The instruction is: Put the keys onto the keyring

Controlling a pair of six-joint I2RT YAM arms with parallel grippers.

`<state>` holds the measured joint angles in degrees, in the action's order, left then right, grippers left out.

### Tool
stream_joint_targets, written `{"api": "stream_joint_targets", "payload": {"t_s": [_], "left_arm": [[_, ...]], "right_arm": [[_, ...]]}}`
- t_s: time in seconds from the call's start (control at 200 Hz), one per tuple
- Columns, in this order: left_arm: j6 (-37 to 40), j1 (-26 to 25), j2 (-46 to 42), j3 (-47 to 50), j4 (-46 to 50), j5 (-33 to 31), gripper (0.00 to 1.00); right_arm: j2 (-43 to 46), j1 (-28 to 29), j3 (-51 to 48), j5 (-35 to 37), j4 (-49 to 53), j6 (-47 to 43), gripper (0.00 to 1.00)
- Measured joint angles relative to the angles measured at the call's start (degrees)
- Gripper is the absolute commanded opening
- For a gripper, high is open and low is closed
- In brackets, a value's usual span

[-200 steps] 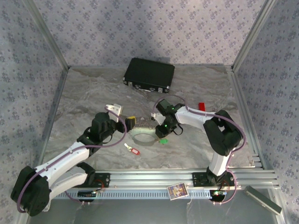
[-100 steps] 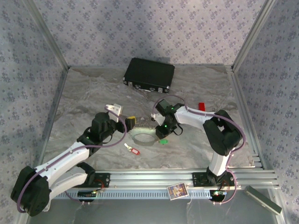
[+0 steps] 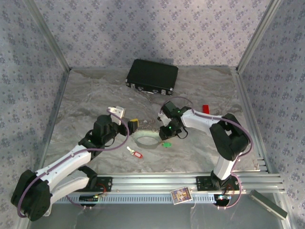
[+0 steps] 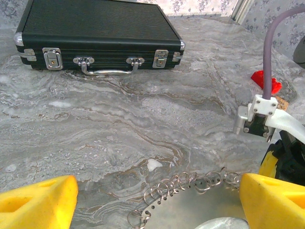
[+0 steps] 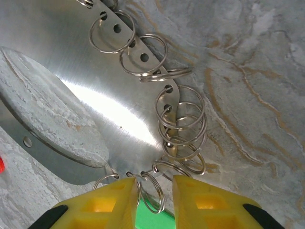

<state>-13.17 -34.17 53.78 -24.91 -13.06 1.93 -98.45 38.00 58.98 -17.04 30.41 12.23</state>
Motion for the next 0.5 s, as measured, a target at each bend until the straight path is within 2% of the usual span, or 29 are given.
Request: {"api": "stream_joint_targets", "payload": {"t_s": [0.505], "left_arm": [[-0.4,-0.1,0.8,0.0,0.0,0.0,0.87]], "right_arm": [[2.9,0.0,-6.0,-0.8,-4.4,4.8,0.24]]}}
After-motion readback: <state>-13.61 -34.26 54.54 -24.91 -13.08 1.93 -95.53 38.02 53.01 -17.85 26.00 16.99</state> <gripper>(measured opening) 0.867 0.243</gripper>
